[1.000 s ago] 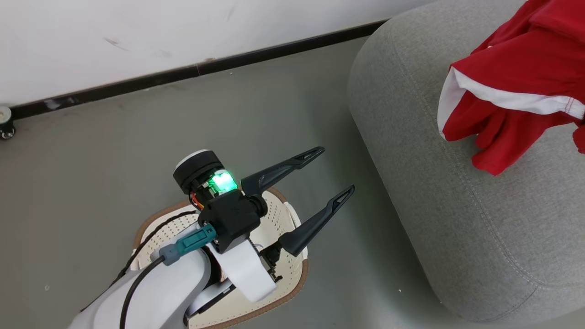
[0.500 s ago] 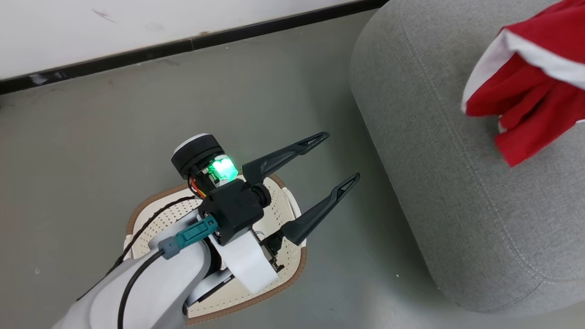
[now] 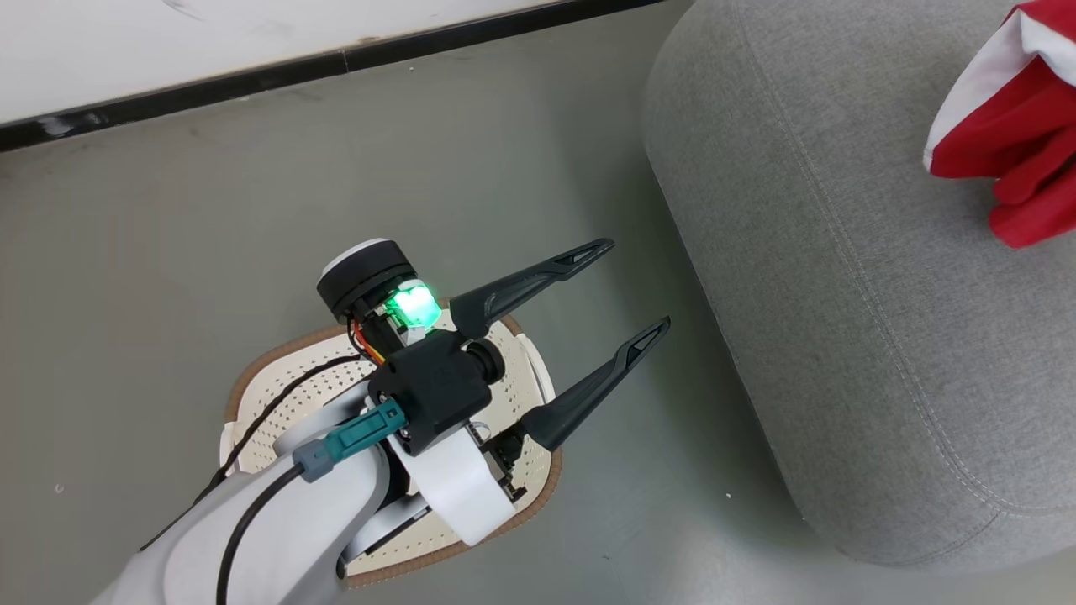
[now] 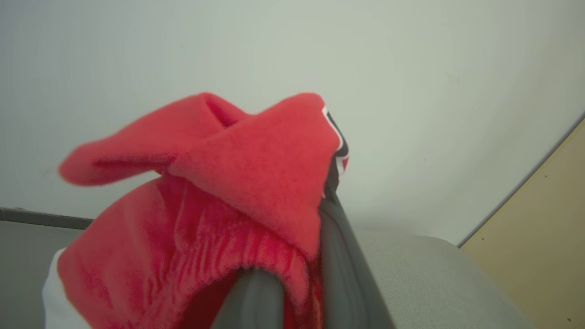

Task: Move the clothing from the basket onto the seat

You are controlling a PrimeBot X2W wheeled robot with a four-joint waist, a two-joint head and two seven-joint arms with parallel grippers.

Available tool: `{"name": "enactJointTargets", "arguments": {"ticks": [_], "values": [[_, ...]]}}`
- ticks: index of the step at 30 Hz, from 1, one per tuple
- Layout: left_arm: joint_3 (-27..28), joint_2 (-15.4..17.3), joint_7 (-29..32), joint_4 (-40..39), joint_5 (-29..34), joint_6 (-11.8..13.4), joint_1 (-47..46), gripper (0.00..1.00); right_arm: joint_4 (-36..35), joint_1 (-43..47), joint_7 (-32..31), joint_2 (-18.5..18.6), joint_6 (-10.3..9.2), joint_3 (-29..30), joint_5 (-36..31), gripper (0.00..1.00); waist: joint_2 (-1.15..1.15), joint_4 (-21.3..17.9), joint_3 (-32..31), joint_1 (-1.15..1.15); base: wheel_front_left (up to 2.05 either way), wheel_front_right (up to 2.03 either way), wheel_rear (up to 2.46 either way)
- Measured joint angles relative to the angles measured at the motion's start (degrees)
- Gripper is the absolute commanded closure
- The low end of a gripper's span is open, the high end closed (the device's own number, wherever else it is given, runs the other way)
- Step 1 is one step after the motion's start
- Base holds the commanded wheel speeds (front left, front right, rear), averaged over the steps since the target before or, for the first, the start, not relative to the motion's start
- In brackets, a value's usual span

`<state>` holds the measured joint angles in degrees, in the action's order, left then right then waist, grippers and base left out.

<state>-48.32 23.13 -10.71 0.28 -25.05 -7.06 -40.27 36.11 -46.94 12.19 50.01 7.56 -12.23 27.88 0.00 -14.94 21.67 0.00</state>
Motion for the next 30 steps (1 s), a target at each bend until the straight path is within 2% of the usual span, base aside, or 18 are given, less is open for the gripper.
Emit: {"name": "enactJointTargets", "arguments": {"ticks": [12, 22, 30], "values": [[0.0, -0.2, 0.7, -1.0, 0.0, 0.0, -1.1, 0.0, 7.3, 6.2, 0.9, -4.8, -0.01, 1.7, 4.0, 1.0, 0.0, 0.5, 2.0, 0.0, 0.0, 0.0, 0.0], [-0.1, -0.2, 1.6, -1.4, 0.1, 0.0, -1.7, 0.0, 11.6, 7.8, 1.5, -6.8, -0.01, 2.3, 4.2, 1.0, 0.0, 0.9, 3.7, 0.0, 0.0, 0.0, 0.0], [-0.1, 0.1, 2.1, -1.9, 0.1, 0.0, -2.3, 0.0, 14.0, 9.0, 1.5, -9.7, -0.01, 0.7, 4.5, 1.0, 0.0, 0.8, 5.1, 0.0, 0.0, 0.0, 0.0]]}}
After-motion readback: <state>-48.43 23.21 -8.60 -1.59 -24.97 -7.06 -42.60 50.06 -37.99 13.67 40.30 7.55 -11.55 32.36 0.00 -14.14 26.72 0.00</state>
